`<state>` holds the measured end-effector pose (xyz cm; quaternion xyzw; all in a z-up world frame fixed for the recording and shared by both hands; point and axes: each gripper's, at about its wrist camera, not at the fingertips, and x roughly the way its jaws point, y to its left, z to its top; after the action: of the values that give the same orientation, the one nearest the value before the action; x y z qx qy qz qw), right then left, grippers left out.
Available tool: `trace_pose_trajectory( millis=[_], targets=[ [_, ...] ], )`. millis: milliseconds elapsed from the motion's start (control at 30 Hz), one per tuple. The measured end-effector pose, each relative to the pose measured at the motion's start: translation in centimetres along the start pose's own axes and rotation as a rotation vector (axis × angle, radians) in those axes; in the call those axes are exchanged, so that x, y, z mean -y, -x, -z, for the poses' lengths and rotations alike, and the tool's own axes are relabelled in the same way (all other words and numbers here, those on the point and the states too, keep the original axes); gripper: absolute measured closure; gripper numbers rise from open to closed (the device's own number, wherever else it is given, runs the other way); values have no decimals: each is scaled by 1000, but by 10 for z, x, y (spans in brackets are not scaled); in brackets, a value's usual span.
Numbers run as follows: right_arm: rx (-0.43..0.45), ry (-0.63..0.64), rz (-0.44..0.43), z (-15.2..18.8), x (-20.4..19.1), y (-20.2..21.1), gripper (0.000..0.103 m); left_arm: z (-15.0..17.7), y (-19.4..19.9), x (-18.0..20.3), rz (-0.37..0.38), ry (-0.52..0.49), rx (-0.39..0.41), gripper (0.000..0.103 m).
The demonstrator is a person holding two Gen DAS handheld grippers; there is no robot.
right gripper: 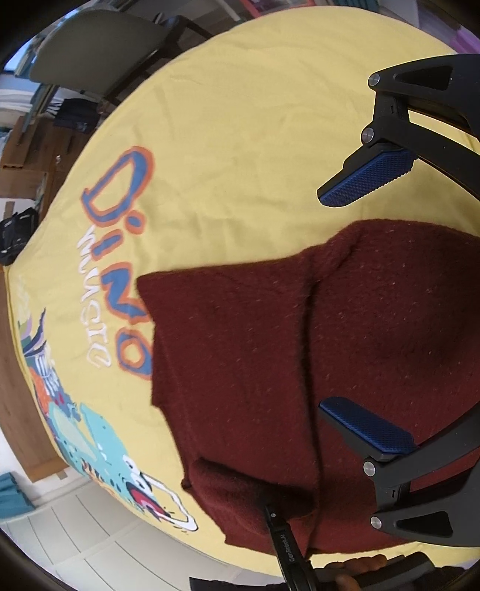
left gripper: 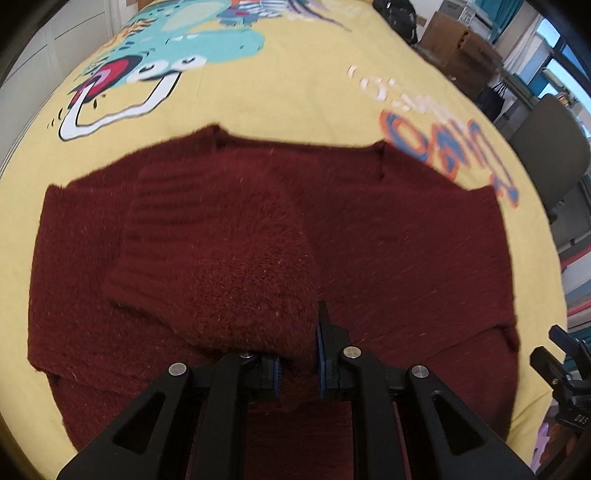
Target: Fold small clothes
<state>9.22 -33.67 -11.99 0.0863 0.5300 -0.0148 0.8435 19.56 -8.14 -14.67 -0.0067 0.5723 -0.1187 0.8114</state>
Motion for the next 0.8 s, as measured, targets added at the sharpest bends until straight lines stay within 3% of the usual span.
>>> trace_pose_trajectory(
  millis=[200, 267, 333, 433, 800],
  targets=[
    [-12, -6, -2, 6, 4, -8, 0, -1, -6, -4, 7, 25, -34, 84],
    [-8, -11, -5, 6, 5, -7, 0, -3, -5, -5, 16, 31, -43, 67],
    [-2, -15, -7, 6, 5, -5, 0, -3, 0, -3, 41, 27, -39, 28],
    [2, -17, -16, 6, 4, -3, 0, -1, 10, -2, 52, 25, -27, 6],
    [20, 9, -48, 7, -1, 8, 0, 18, 52, -39, 60, -5, -22, 1]
  ],
)
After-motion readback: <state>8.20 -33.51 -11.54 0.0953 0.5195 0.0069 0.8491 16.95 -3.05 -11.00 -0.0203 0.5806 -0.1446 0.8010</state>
